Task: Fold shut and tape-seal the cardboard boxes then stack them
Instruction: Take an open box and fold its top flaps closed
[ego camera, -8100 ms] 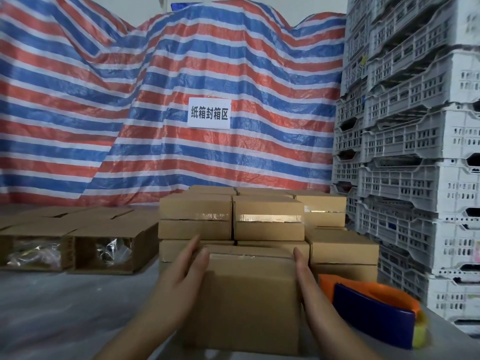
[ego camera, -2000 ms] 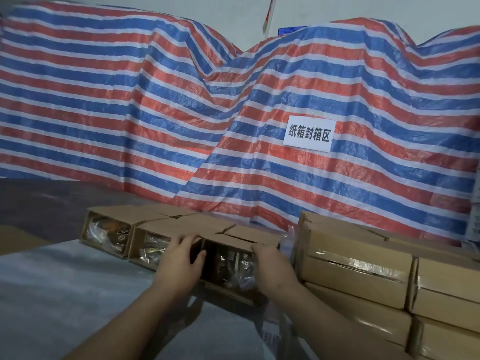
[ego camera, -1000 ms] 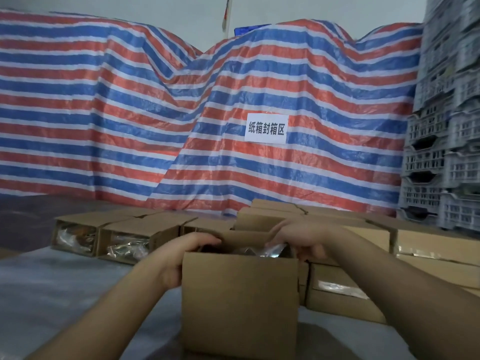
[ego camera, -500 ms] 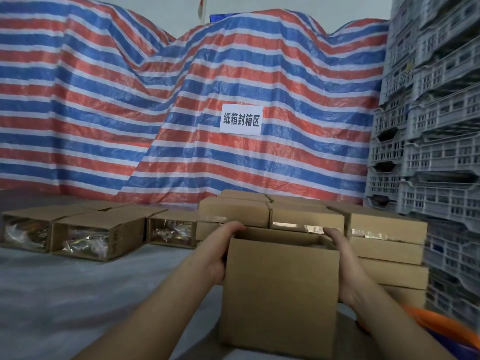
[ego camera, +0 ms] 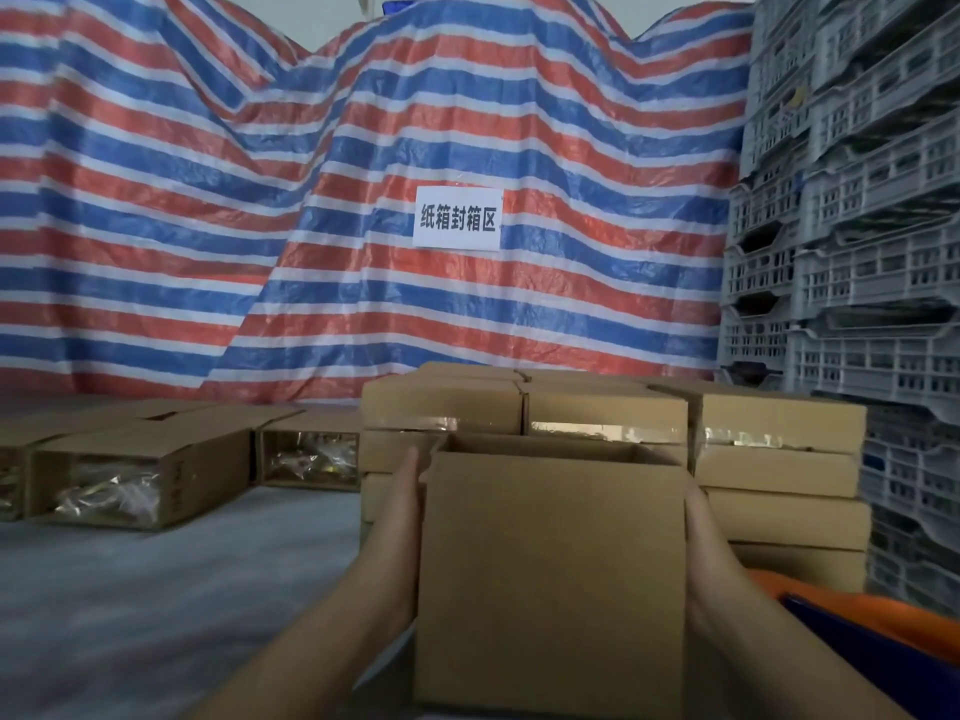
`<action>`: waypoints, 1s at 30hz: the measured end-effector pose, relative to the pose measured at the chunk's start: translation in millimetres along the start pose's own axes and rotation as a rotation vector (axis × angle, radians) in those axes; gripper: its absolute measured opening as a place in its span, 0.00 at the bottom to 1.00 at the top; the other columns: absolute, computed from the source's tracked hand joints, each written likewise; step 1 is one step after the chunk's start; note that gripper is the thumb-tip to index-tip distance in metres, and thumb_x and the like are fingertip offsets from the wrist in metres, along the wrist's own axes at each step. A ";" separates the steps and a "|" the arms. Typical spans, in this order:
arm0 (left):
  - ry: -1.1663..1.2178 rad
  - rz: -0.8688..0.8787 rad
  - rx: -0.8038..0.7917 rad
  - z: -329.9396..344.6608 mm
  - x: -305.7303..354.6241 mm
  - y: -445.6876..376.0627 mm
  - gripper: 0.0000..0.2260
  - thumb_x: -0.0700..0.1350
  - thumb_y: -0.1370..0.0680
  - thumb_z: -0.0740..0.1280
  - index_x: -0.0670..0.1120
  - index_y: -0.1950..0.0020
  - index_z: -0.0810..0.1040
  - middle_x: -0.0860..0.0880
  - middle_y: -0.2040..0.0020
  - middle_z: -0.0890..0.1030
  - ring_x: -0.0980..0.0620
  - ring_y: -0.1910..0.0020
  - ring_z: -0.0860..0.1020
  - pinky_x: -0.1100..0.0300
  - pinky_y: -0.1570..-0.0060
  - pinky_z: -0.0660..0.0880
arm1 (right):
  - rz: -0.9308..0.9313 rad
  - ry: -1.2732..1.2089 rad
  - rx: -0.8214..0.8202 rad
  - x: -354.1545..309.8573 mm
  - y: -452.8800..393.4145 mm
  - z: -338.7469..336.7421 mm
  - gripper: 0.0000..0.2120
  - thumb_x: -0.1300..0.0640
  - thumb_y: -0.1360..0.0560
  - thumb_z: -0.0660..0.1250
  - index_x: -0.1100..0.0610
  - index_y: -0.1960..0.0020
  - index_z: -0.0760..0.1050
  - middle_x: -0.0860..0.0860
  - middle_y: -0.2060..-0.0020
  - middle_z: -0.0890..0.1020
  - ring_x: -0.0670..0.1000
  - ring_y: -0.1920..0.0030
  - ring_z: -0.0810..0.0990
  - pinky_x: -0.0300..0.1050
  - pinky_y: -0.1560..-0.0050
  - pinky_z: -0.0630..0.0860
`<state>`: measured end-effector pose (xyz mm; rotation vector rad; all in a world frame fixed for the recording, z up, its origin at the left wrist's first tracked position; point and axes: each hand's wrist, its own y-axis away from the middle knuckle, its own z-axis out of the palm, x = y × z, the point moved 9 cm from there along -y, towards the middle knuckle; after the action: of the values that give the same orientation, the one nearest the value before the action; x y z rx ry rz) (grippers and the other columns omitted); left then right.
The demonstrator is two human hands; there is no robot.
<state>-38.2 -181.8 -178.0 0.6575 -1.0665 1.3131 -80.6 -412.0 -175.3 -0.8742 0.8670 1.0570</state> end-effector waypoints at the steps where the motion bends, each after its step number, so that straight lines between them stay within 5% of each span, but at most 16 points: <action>1: -0.016 0.000 0.008 0.0 1.0 3.1 0.28 0.62 0.18 0.54 0.44 0.57 0.86 0.41 0.58 0.85 0.47 0.62 0.84 0.54 0.58 0.76 | -0.002 0.004 -0.005 -0.4 3.1 1.8 0.30 0.42 0.19 0.57 0.55 0.73 0.81 0.50 0.78 0.77 0.48 0.80 0.76 0.38 0.78 0.74; 3: -0.043 0.008 0.007 1.3 3.9 9.4 0.27 0.62 0.17 0.54 0.45 0.53 0.85 0.42 0.57 0.85 0.47 0.61 0.83 0.53 0.56 0.76 | -0.008 0.020 0.016 -0.3 9.9 3.1 0.32 0.43 0.19 0.56 0.55 0.76 0.79 0.49 0.79 0.76 0.47 0.80 0.75 0.37 0.79 0.74; 6: -0.011 0.011 0.000 2.8 2.1 12.2 0.29 0.61 0.17 0.54 0.49 0.64 0.86 0.46 0.63 0.84 0.51 0.67 0.83 0.59 0.66 0.76 | 0.008 0.023 0.028 4.0 16.6 4.8 0.35 0.43 0.18 0.55 0.54 0.79 0.78 0.48 0.80 0.76 0.46 0.81 0.75 0.35 0.80 0.72; 11: 0.010 0.002 -0.034 6.7 7.5 12.2 0.27 0.60 0.17 0.56 0.49 0.64 0.86 0.47 0.65 0.84 0.52 0.70 0.83 0.62 0.73 0.77 | -0.009 0.032 0.031 -2.7 15.3 6.6 0.34 0.41 0.19 0.56 0.53 0.79 0.79 0.47 0.78 0.77 0.46 0.79 0.77 0.36 0.78 0.74; 15: -0.063 0.003 -0.062 6.6 5.4 10.9 0.25 0.62 0.18 0.54 0.48 0.56 0.84 0.47 0.62 0.85 0.52 0.66 0.83 0.60 0.68 0.77 | 0.026 0.045 0.045 7.5 11.9 3.7 0.36 0.44 0.17 0.54 0.53 0.81 0.76 0.47 0.80 0.75 0.46 0.81 0.74 0.34 0.80 0.71; 21: -0.055 0.017 -0.151 13.5 10.5 16.4 0.20 0.57 0.19 0.60 0.50 0.59 0.86 0.48 0.60 0.85 0.51 0.64 0.84 0.63 0.69 0.77 | -0.012 0.070 -0.034 0.6 12.3 10.8 0.34 0.49 0.17 0.55 0.53 0.79 0.79 0.48 0.79 0.77 0.46 0.80 0.76 0.35 0.79 0.72; 26: -0.001 -0.021 -0.181 14.0 9.5 18.0 0.18 0.57 0.20 0.62 0.48 0.56 0.87 0.48 0.59 0.85 0.51 0.62 0.83 0.61 0.66 0.78 | 0.025 0.000 -0.040 5.7 15.7 10.0 0.34 0.43 0.19 0.55 0.53 0.78 0.79 0.48 0.78 0.78 0.47 0.79 0.77 0.36 0.77 0.75; 30: -0.073 -0.054 -0.234 18.3 4.8 20.2 0.11 0.55 0.31 0.69 0.50 0.66 0.86 0.50 0.66 0.83 0.53 0.68 0.82 0.61 0.68 0.77 | 0.011 -0.053 -0.074 3.2 18.9 16.3 0.32 0.43 0.19 0.56 0.53 0.76 0.80 0.48 0.78 0.78 0.47 0.78 0.78 0.38 0.77 0.75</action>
<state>-62.6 -192.0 -169.8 0.5570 -1.2317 1.1040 -95.2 -391.4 -175.0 -0.9000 0.7935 1.1223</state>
